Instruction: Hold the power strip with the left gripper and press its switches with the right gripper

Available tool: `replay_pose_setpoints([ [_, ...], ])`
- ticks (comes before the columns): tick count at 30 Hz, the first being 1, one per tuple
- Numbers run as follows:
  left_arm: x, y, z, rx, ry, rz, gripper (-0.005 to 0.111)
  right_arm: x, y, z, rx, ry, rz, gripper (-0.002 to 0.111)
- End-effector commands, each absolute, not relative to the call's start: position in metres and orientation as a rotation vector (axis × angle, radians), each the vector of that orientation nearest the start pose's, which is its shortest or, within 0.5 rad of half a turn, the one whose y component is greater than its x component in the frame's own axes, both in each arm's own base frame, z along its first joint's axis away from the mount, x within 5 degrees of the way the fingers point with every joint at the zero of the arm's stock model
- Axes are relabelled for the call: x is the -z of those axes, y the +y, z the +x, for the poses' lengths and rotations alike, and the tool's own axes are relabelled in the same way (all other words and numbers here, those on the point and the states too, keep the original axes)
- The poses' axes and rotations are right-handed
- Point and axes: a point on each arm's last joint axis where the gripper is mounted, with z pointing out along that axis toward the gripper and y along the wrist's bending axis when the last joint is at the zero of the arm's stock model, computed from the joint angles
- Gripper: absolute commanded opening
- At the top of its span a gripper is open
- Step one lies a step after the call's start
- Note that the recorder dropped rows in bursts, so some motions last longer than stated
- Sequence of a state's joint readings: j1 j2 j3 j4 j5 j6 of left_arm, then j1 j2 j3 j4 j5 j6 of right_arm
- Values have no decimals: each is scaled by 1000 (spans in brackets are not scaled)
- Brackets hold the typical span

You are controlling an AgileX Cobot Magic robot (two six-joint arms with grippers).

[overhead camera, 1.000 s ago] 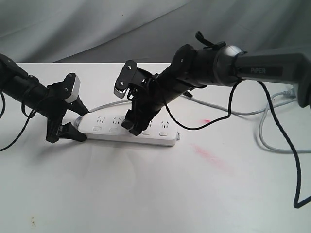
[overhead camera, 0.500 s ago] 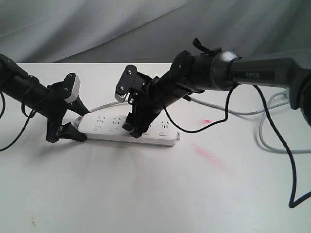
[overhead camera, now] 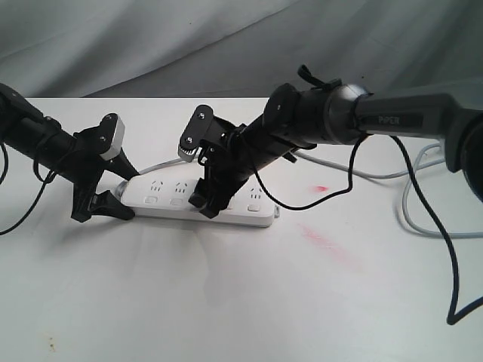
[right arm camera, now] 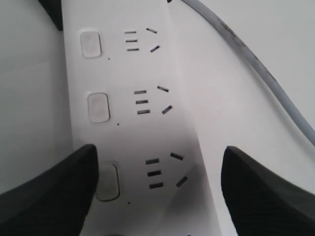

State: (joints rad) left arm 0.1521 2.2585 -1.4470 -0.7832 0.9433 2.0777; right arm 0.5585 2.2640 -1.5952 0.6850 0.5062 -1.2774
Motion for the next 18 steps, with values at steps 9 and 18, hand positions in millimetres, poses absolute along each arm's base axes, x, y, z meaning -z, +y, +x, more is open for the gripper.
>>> replay_pose_setpoints([
  [9,-89,13,418,454,1975,1741,65,-107,266,390,-295,2014,-1558,66],
  [18,-89,13,418,454,1975,1741,65,-153,266,393,-236,1902,-1500,66],
])
